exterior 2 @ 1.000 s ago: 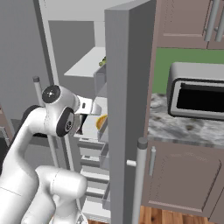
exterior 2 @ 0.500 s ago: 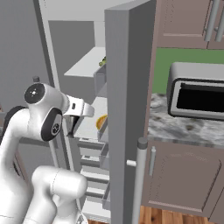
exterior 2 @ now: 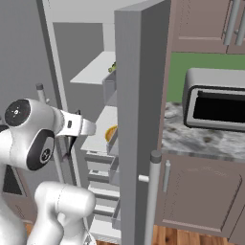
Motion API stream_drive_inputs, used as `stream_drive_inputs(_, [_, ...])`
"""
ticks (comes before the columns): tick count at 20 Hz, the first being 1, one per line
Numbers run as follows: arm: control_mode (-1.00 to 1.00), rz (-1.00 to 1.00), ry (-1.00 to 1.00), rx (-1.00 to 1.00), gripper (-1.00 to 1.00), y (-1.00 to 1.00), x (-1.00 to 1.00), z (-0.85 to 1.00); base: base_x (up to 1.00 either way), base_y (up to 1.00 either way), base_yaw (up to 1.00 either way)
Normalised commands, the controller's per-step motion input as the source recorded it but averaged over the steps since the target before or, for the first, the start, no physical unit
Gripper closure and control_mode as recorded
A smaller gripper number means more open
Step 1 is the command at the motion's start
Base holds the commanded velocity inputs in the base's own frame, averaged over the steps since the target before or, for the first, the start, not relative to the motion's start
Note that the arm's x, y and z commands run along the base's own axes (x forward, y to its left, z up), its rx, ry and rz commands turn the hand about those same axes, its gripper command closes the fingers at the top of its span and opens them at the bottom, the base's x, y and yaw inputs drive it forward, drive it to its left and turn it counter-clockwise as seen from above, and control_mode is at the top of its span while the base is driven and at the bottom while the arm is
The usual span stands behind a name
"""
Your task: Transport the fish from the fridge to the microwave and turn on the microwave.
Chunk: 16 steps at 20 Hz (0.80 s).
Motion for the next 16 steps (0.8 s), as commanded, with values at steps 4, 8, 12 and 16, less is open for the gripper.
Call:
stream_drive_inputs(4, [-1.00, 0.00, -0.22, 0.00, 1.00, 0.12, -0.38, 0.16, 0.00, 0.00, 0.00])
stream_drive_inputs(8, [-1.00, 0.00, -0.05, 0.00, 1.00, 0.12, -0.30, 0.21, 0.00, 0.00, 0.00])
stream_drive_inputs(12, [-1.00, 0.00, 0.00, 0.00, 1.00, 0.11, -0.29, 0.09, 0.00, 0.00, 0.00])
stream_drive_inputs(16, [-1.00, 0.00, 0.00, 0.00, 1.00, 0.06, -0.27, 0.00, 0.00, 0.00, 0.00])
